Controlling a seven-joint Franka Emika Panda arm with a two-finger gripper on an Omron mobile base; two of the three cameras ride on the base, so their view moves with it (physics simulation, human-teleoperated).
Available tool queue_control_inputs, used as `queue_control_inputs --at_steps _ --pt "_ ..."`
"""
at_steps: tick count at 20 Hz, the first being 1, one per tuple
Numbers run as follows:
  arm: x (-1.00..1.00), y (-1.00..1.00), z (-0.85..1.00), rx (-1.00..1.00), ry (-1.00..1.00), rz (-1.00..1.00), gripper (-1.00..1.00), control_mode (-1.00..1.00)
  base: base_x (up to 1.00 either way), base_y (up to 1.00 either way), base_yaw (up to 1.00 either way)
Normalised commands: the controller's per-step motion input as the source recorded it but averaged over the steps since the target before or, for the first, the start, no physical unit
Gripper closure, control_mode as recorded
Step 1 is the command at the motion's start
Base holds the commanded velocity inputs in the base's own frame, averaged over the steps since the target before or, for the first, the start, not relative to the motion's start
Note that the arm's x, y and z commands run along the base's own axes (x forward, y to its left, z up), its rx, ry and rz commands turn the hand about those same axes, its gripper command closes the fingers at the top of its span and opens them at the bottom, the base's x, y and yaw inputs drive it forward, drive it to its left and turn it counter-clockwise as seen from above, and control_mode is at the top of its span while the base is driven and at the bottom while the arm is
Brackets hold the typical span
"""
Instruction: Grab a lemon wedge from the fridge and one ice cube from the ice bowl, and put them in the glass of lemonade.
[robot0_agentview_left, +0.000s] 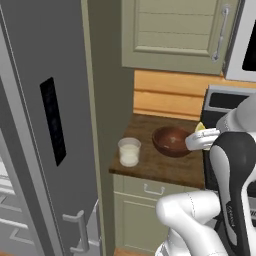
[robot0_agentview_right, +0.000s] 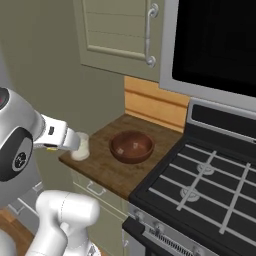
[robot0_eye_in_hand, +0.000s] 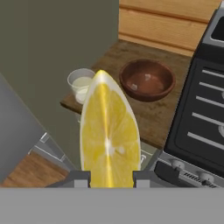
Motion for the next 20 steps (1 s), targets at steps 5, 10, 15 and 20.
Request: queue_control_inputs --at_steps 5,10,15,20 --pt "0.00 0.00 0.00 0.00 0.00 0.00 1.00 1.00 0.39 0.18 -0.04" --pt "0.00 0.00 0.00 0.00 0.00 0.00 1.00 1.00 0.09 0.01 0.00" --pt "0.06 0.00 0.00 0.00 0.00 0.00 1.00 -1.00 0.00 0.00 0.00" --pt "0.20 0.05 -0.03 0.00 0.00 0.00 1.00 -1.00 0.00 0.00 0.00"
